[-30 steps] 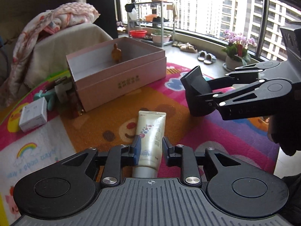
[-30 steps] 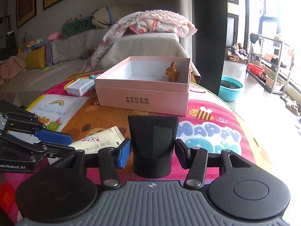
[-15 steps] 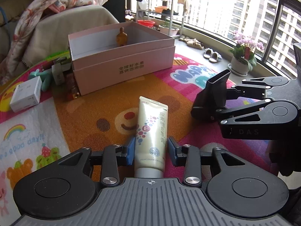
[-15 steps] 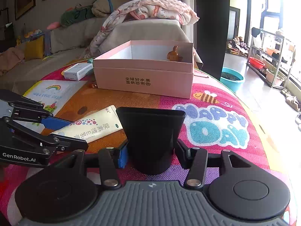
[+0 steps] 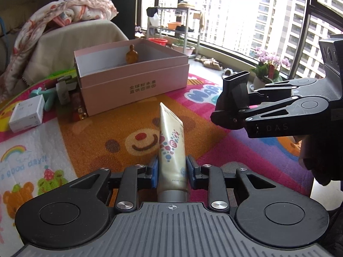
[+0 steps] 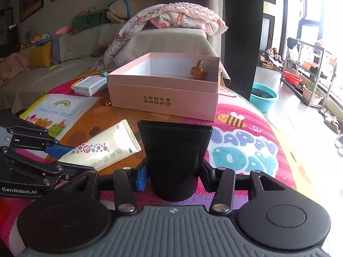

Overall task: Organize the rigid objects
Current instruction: 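Lower the lotion tube and black cup into the pink box and open both tools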

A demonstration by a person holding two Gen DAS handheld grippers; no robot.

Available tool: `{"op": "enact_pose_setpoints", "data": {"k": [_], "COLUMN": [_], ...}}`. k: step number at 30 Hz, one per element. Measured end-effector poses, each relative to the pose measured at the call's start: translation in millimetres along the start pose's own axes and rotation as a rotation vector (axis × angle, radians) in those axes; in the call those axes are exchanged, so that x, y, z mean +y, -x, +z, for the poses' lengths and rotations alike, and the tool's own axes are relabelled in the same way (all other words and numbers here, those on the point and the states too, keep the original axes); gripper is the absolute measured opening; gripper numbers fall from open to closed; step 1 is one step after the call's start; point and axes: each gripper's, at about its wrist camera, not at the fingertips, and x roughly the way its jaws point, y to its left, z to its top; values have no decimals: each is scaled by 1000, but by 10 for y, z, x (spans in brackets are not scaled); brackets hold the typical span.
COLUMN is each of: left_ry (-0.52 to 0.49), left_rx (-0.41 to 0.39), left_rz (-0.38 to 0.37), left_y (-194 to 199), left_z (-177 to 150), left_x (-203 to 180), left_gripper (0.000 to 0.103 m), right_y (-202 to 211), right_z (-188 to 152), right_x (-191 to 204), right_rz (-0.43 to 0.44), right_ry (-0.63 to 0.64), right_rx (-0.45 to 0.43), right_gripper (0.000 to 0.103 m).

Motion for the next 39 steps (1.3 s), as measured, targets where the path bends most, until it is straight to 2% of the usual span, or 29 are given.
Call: {"op": "enact_pose_setpoints", "data": {"k": [5, 9, 10, 12, 14, 15, 17, 19, 21, 24, 29, 31, 33, 39], "left_ry": [3, -22, -15, 54, 130, 142, 138, 147, 176, 232, 358, 424, 480, 487], "left_rx": [-89, -213, -244, -250, -241, -233, -226, -214, -200, -200, -245, -258, -246, -241], "left_rz": [-8, 12, 8, -4, 5, 18, 45, 46, 67, 134, 258, 308, 322, 274], "left_y": [128, 161, 127, -56, -252, -326, -384, -393, -393, -320, -1, 86, 107, -135], "left_z": [371, 1043, 1234, 1611, 1828, 1865, 1798, 1600, 1371, 994, 541, 456, 441, 633], "left_x": [169, 406, 480, 685, 887, 965, 1062, 1158, 1264, 1517, 1915, 2113, 2273, 2397], "left_gripper": [30, 30, 31, 31, 31, 31, 31, 31, 31, 31, 31, 31, 31, 31], "right_y": [93, 113, 88, -22, -228, -317, -434, -483, -534, -640, -691, -702, -745, -880], "right_z": [216, 653, 807, 1100, 1372, 1441, 1441, 1278, 1077, 831, 646, 614, 606, 542], "right_x": [-63, -81, -81, -88, -112, -125, -137, -115, -57, 93, 291, 334, 366, 470], "right_rz": [1, -5, -12, -19, 1, 0, 10, 51, 46, 22, 82, 109, 130, 158], "right_ry": [0, 36, 44, 46, 15, -8, -48, -50, -25, 39, 95, 95, 79, 46], "right_rx": [-57, -154, -187, -237, -233, -214, -183, -167, -155, -122, -95, -94, -85, -42], "right_gripper": [48, 48, 48, 48, 59, 70, 71, 71, 71, 71, 71, 71, 72, 72]}}
